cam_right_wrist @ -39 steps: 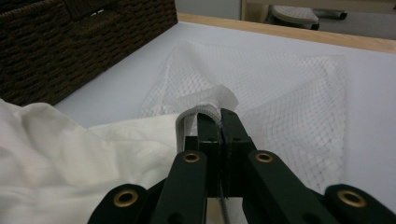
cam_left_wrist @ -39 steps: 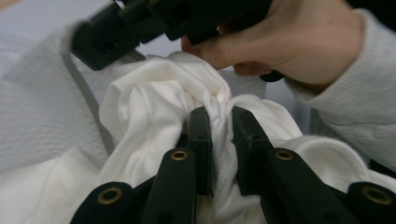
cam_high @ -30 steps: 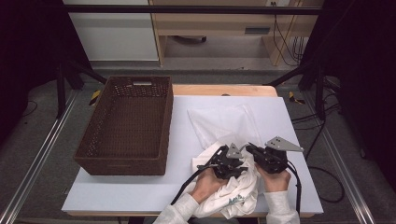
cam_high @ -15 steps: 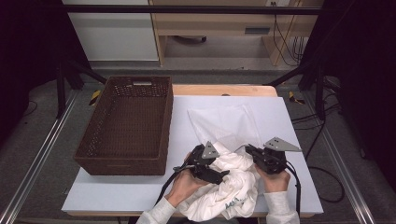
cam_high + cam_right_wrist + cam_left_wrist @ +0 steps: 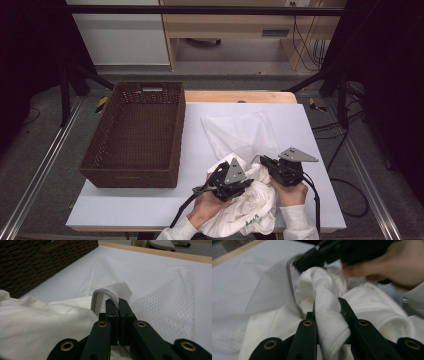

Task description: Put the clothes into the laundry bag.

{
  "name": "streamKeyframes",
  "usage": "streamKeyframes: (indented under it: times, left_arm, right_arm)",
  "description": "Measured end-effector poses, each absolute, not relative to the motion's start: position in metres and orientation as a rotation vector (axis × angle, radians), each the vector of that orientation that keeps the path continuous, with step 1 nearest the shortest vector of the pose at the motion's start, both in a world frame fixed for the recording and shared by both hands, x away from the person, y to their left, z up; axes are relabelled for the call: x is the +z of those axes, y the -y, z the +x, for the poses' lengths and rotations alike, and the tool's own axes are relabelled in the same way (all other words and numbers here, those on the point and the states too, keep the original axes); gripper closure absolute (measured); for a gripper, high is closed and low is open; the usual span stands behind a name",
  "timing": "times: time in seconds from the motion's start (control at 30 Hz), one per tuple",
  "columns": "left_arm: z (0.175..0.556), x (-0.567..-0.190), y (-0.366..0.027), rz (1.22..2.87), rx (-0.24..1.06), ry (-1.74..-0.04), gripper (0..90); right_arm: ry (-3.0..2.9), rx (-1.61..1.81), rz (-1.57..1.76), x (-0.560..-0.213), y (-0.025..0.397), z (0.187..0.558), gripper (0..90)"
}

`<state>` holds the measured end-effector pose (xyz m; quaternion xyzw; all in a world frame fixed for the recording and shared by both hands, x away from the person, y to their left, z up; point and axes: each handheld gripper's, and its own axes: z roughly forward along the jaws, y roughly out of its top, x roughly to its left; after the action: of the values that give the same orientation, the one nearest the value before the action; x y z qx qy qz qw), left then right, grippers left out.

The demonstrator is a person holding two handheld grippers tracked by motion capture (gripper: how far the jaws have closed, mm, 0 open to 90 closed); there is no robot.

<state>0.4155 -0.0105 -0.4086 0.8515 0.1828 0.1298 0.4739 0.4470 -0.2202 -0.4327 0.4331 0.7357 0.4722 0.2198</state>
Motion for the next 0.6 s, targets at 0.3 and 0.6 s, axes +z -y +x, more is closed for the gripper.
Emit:
streamKeyframes:
  times: [0.3,0.6]
  left_arm:
    - [0.439,-0.426,0.060,2.211,0.395,-0.501,76.7]
    - [0.454,-0.438,0.042,2.132,0.430,-0.560,55.6]
  right_arm:
    - [-2.006,1.350,1.205,-0.429,0.225,0.444,88.9]
    - [-2.013,1.381,1.169,-0.422,0.224,0.439,88.8]
